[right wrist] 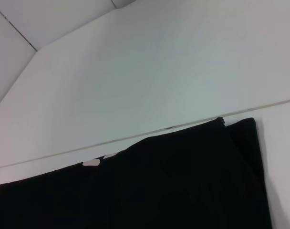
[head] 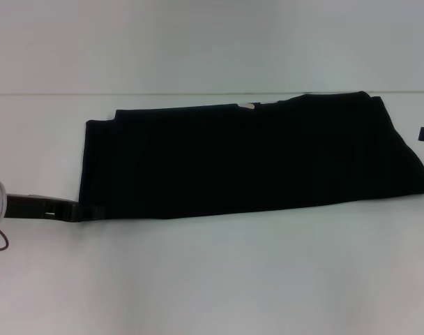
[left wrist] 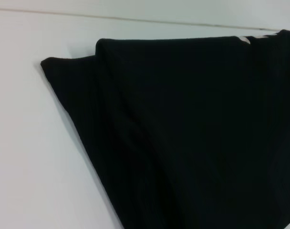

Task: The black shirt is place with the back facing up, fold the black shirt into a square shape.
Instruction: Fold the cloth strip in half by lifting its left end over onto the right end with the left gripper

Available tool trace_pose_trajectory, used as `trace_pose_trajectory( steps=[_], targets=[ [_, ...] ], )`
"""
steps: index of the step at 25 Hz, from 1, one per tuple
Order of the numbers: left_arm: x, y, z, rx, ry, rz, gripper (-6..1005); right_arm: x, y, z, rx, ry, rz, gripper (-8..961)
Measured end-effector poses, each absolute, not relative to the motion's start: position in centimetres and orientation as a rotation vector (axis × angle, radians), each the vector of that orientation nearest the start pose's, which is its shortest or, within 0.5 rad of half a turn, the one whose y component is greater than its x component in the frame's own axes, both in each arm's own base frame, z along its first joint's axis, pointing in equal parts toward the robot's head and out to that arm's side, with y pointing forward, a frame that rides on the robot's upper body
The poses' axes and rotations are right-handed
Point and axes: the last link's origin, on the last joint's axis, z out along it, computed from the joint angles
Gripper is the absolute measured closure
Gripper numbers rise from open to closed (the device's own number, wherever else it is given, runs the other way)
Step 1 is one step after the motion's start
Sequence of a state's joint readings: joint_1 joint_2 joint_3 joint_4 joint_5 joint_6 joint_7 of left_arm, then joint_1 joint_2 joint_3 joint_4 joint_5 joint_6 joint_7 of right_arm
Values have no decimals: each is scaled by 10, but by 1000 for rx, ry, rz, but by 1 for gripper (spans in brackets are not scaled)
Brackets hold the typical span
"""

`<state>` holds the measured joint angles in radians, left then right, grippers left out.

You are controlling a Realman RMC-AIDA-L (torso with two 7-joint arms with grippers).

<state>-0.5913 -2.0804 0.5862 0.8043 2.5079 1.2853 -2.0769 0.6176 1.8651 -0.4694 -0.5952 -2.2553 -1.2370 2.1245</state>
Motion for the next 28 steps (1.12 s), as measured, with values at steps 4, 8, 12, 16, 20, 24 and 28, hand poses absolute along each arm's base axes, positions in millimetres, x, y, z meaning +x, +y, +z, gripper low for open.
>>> trace_pose_trajectory(
  steps=[4,8,12,16,20,24,28],
  targets=[
    [-316,364,28,-2287,-1358,-140,511,335,393,107,-2016,1478,508,65],
    [-316,365,28,-2288,-1355,-139,682,337,393,107,-2012,1484,485,66],
    [-315,366,29,-2288,-1351,-138,839,344,393,105,-1979,1513,407,66],
    [-314,367,30,-2289,-1347,-139,956,346,393,100,-1979,1526,368,65],
    [-313,367,30,-2294,-1340,-138,981,348,392,89,-1983,1553,336,65],
    [-313,368,30,-2294,-1336,-136,976,351,390,79,-1978,1578,316,69],
    [-313,368,30,-2295,-1334,-136,971,353,389,74,-1973,1586,312,70]
  ],
)
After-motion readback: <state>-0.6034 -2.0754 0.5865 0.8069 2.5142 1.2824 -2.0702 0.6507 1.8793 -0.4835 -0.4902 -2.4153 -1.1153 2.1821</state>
